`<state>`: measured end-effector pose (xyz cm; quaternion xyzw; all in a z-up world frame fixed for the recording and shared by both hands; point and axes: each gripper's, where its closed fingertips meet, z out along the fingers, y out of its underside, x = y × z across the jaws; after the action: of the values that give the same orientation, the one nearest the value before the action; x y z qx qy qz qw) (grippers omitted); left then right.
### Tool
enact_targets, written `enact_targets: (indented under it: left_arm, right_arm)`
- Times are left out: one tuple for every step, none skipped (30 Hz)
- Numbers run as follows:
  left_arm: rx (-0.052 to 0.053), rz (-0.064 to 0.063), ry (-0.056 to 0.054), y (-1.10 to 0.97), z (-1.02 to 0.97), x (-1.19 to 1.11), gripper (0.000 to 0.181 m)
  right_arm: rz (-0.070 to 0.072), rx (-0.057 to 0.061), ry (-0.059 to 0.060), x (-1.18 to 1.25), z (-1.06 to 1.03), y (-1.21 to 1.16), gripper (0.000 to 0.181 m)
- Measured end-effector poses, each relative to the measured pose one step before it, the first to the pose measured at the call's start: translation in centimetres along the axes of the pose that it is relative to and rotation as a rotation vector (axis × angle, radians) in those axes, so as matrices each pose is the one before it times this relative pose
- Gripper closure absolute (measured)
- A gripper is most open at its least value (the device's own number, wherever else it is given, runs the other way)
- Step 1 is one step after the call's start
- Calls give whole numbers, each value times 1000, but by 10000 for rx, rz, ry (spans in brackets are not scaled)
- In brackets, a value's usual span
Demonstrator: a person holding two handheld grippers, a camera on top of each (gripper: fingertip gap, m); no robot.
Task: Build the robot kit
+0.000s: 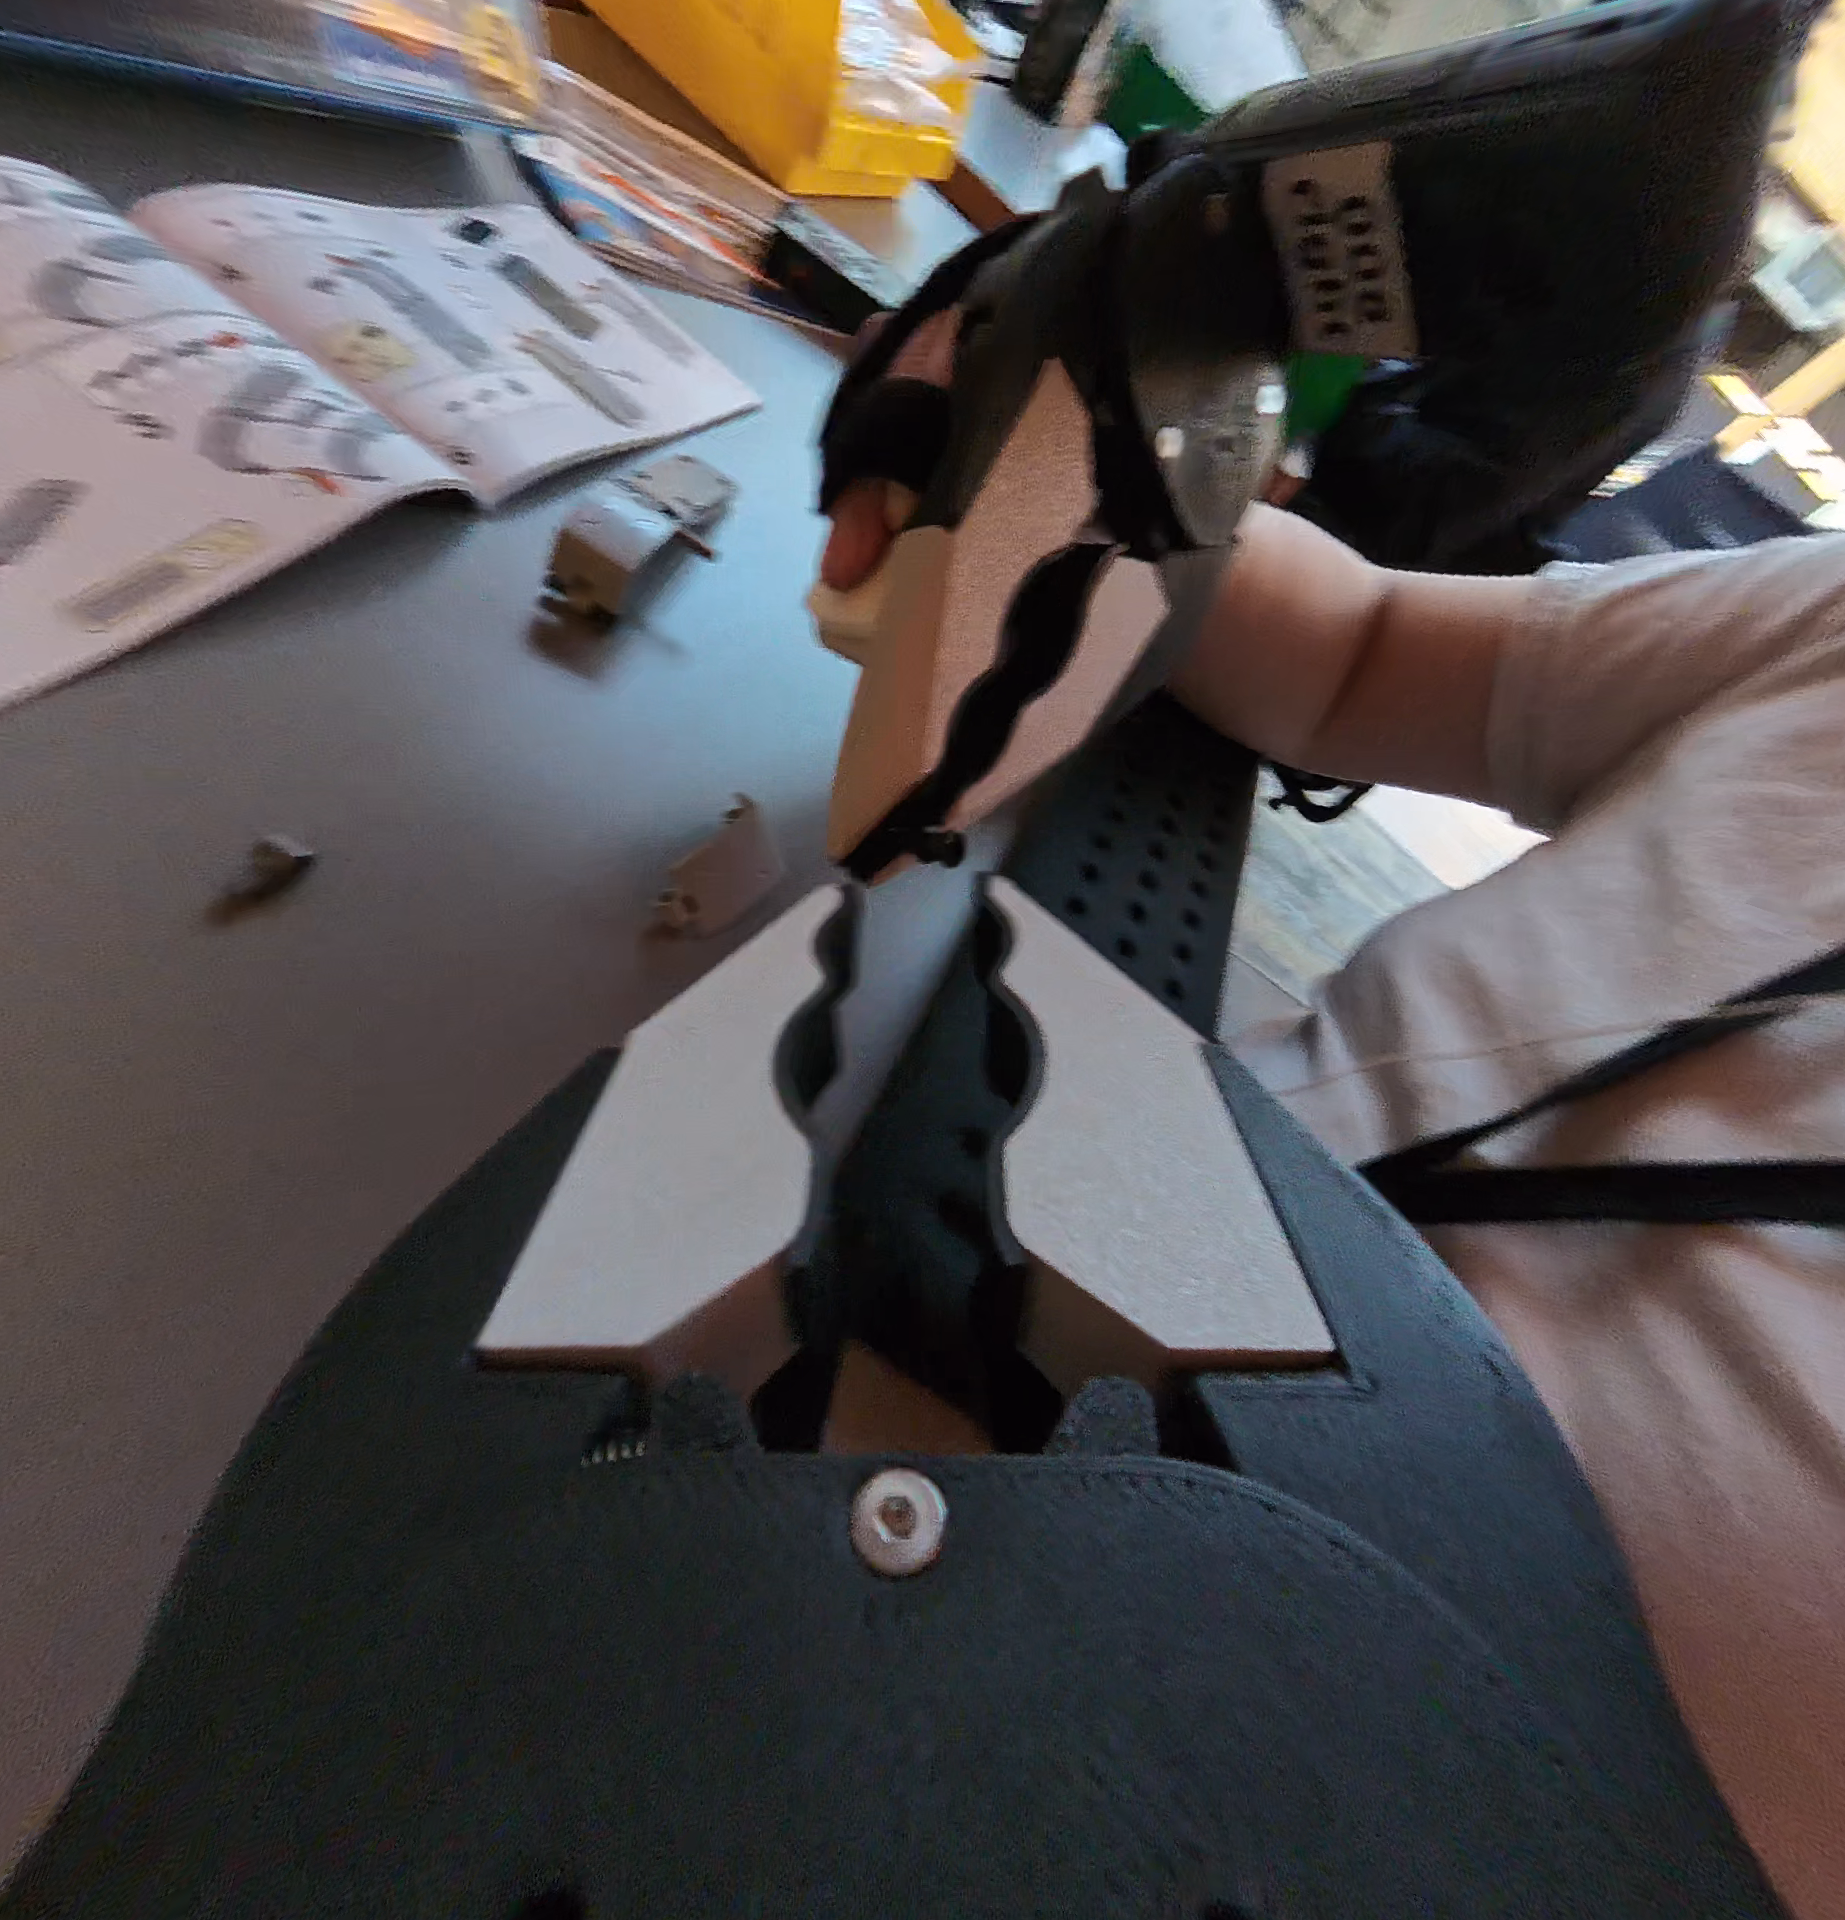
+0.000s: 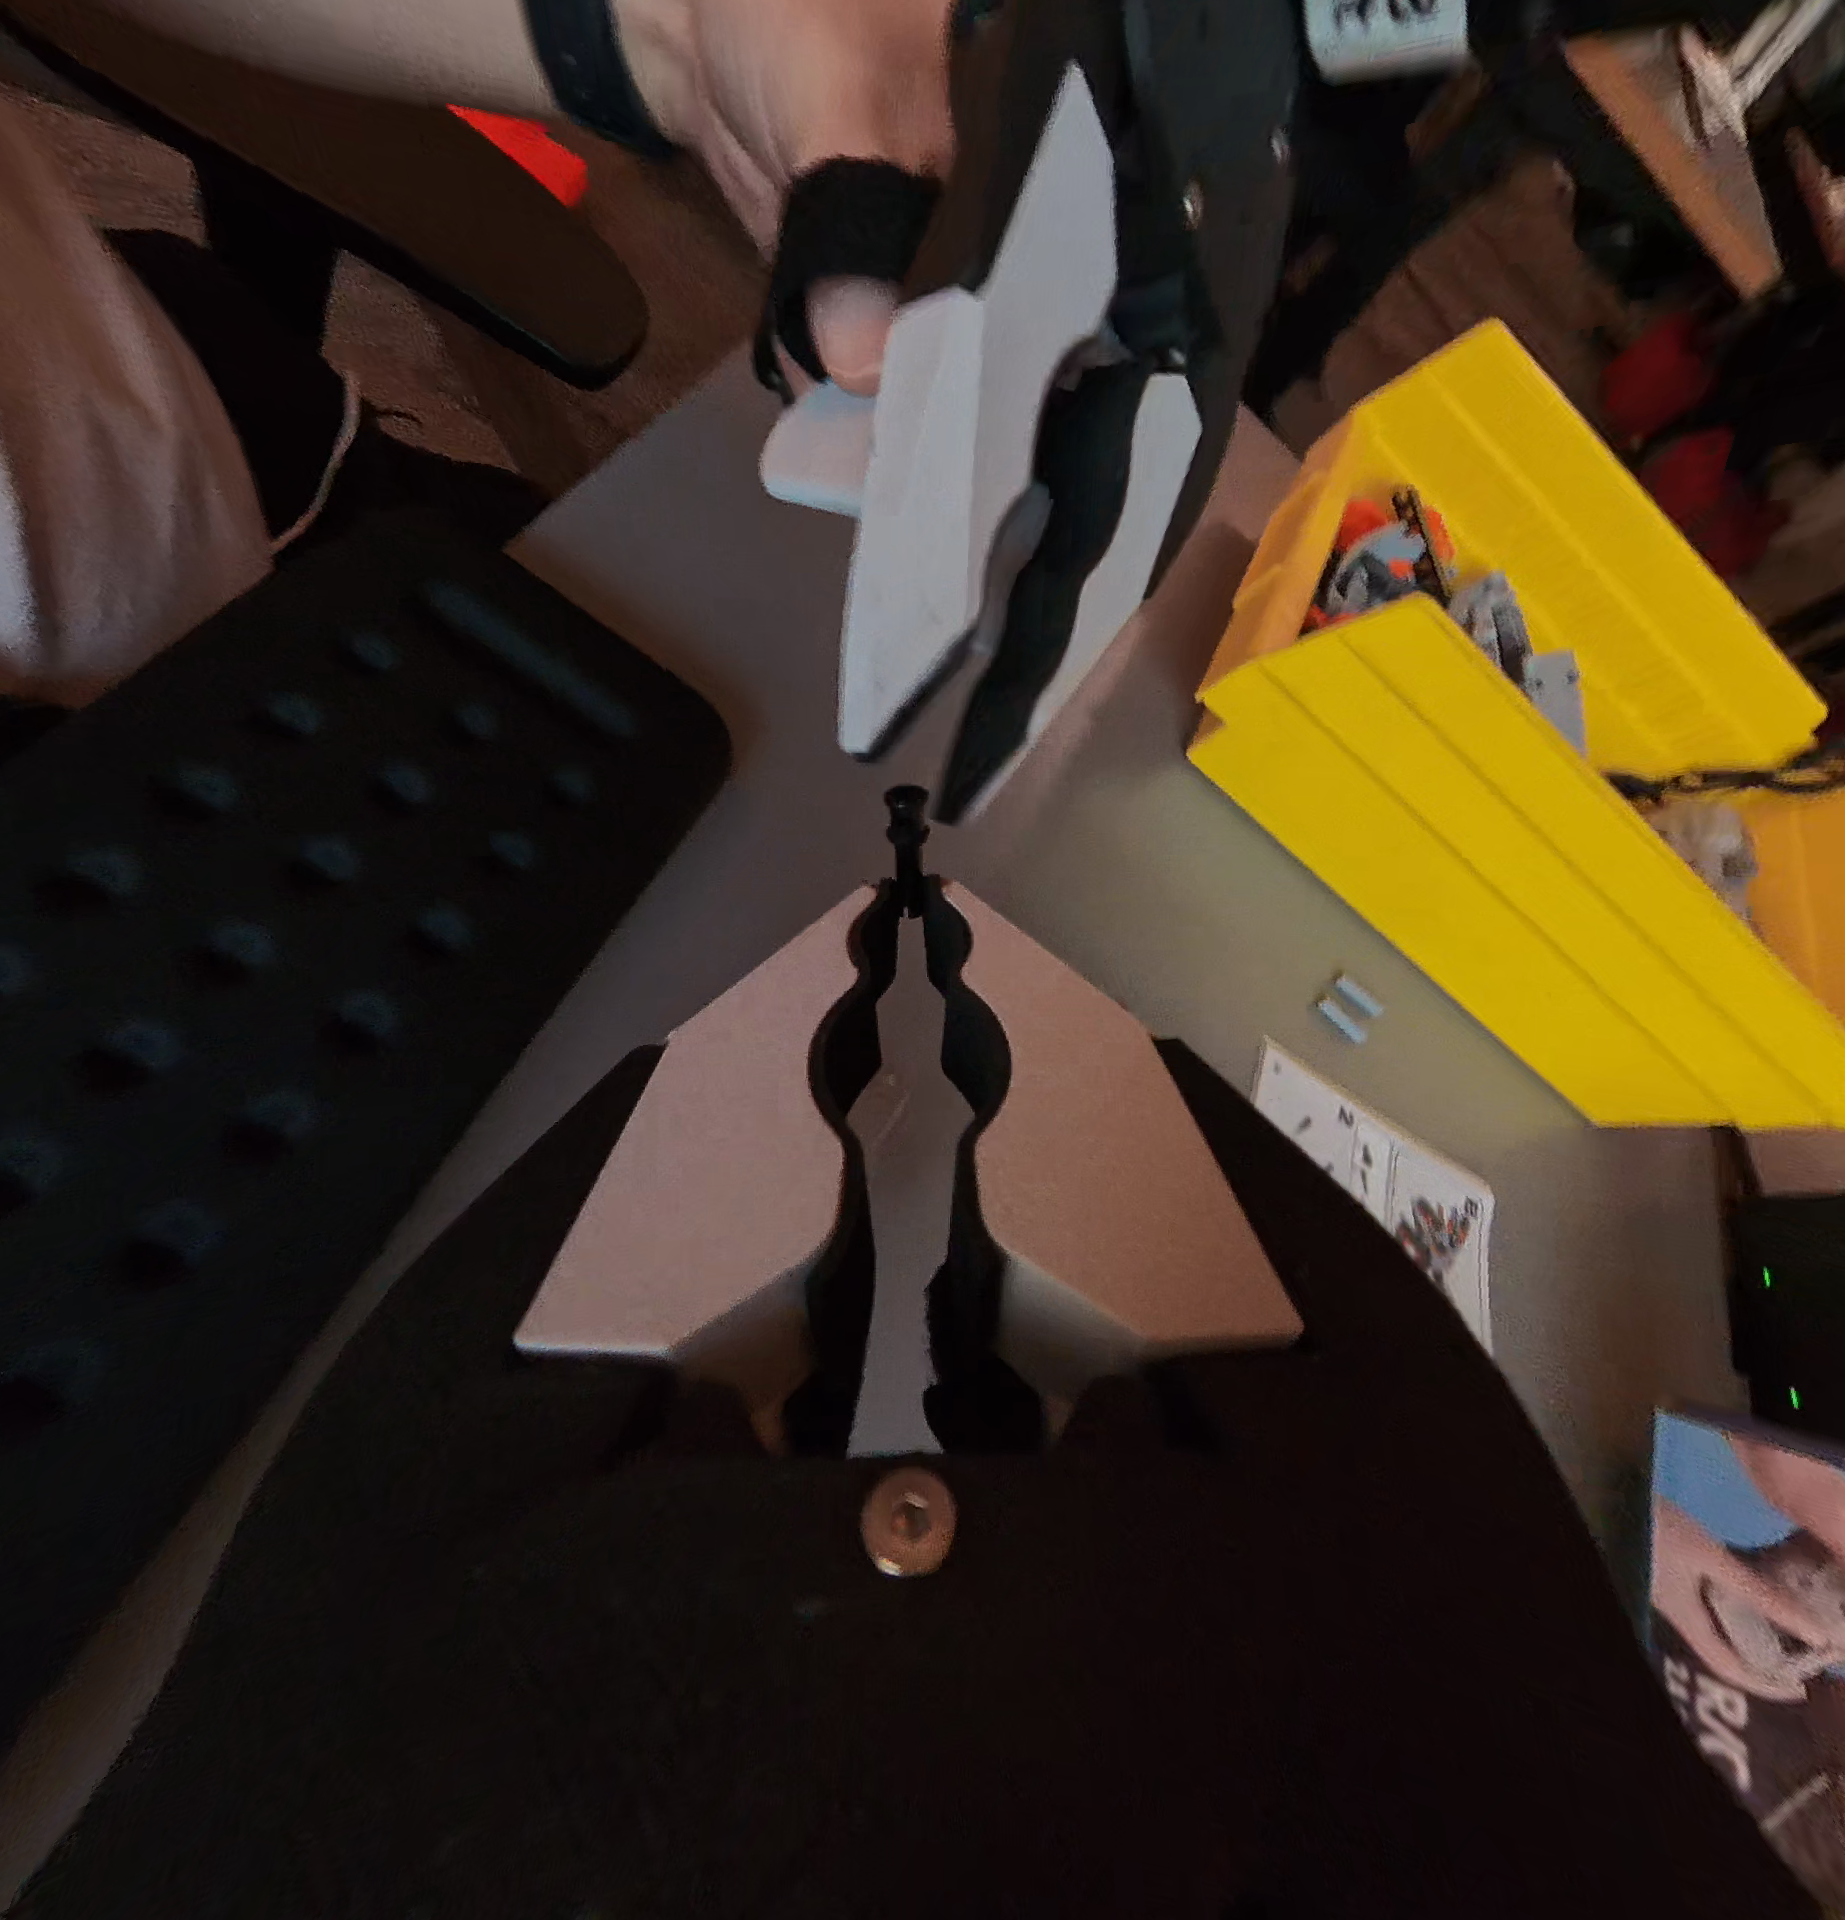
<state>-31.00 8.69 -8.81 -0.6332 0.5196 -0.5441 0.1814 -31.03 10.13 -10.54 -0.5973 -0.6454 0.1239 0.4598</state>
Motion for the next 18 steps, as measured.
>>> enact_targets:
  left_arm:
    - [49,80,-691,-165,-96,-954,137]
    - [14,180,-437,-137,42,-420,128]
    - [50,188,-290,-208,140,-88,128]
    - [136,214,-178,-350,163,140,135]
    - [158,279,-117,-350,128,227,148]
    - [94,296,-131,-264,106,139,159]
    - [23,211,-316,-177,95,-244,163]
    - [-75,143,-373,-9,117,-436,163]
    - [-117,82,-262,66,162,-317,162]
    - [-104,11,-202,88,204,-254,160]
    - [-145,-3,-147,178,228,-183,160]
    - [-141,30,-97,196,242,-88,161]
    - [9,55,-54,-23,138,-13,165]
    - [123,86,-108,-182,10,-84,173]
    - [135,81,-94,-168,-9,-78,174]
    - [60,9,-14,-48,10,8,174]
    - [-7,-76,59,60,39,52,173]
    - [22,-106,69,33,27,32,173]
  right_arm:
    - [113,-183,238,488,-30,141,177]
    - [-99,-212,417,584,-41,24,178]
    - [-223,-292,368,404,36,65,178]
    - [-225,-362,257,209,126,184,178]
    - [-185,-395,340,329,171,334,178]
    - [-141,-289,271,244,179,289,178]
    - [-49,-173,44,-46,151,189,178]
    - [10,-159,34,-22,127,196,178]
    - [-11,-112,64,42,69,122,178]
    - [-37,-60,10,-32,34,31,178]
    - [-18,-24,69,88,-3,-25,178]
    - [4,-17,72,106,-20,-33,178]
    - [-46,-174,23,31,42,248,177]
    - [-73,-16,16,-25,20,42,177]
    - [-36,23,134,177,-32,-4,177]
    - [-9,8,1,8,-33,13,177]
    - [7,-17,-40,-53,-6,26,177]
    - [-12,10,20,-8,27,-14,177]
